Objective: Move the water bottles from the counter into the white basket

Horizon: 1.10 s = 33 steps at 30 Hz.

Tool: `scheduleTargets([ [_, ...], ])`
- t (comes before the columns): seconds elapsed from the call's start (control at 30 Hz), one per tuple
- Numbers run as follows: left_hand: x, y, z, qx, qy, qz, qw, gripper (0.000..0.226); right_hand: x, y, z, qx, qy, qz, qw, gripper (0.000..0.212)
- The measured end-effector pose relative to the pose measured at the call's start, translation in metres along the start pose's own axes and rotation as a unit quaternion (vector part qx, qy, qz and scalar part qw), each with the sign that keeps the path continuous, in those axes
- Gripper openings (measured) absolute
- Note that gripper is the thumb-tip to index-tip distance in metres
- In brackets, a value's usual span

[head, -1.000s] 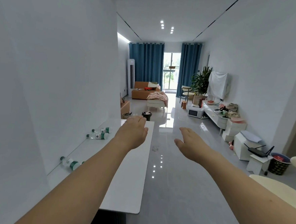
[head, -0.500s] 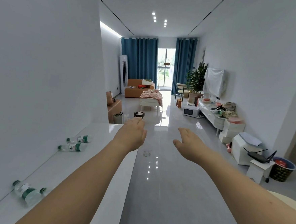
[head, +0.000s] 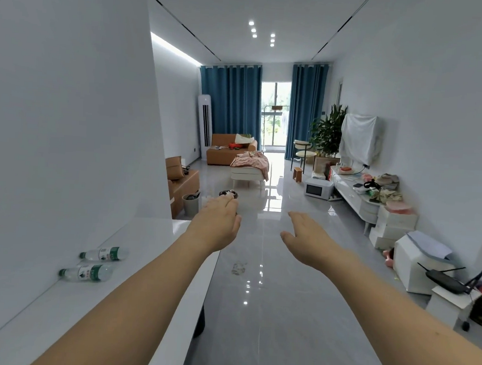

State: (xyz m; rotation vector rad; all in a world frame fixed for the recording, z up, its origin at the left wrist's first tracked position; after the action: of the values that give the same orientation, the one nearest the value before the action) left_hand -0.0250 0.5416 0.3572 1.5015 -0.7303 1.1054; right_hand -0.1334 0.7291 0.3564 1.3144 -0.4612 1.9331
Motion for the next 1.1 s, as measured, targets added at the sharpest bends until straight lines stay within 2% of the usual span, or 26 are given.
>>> scheduleTargets([
  [0.4, -0.076, 0.189, 0.098, 0.007, -0.017, -0.006, 1.0, 0.045, -0.009, 0.222, -0.009, -0.004, -0.015, -0.019, 1.0, 0.052],
  [0.53, -0.101, 0.246, 0.125, 0.012, -0.033, -0.007, 0.999, 0.044, -0.016, 0.284, -0.019, -0.012, -0.017, -0.011, 1.0, 0.055],
  [0.83, -0.171, 0.361, 0.159, 0.023, -0.033, 0.023, 0.999, 0.045, -0.038, 0.429, -0.066, -0.018, 0.0, 0.013, 1.0, 0.06],
  [1.1, -0.188, 0.469, 0.186, 0.039, 0.012, 0.002, 0.999, 0.043, -0.026, 0.559, -0.094, 0.008, 0.016, 0.001, 1.0, 0.052],
])
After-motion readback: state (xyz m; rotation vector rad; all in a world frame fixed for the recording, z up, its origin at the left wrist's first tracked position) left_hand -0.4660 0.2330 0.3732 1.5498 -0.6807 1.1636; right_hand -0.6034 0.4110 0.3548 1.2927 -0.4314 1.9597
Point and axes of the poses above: each hand's wrist, its own y-axis towards the middle knuckle, its own x-axis out of the back of the hand, z = x × y, the point moved 1 cm from there along y, towards the middle knuckle, and after that the axes turned 6 degrees about -x, right-handed, at the moved point
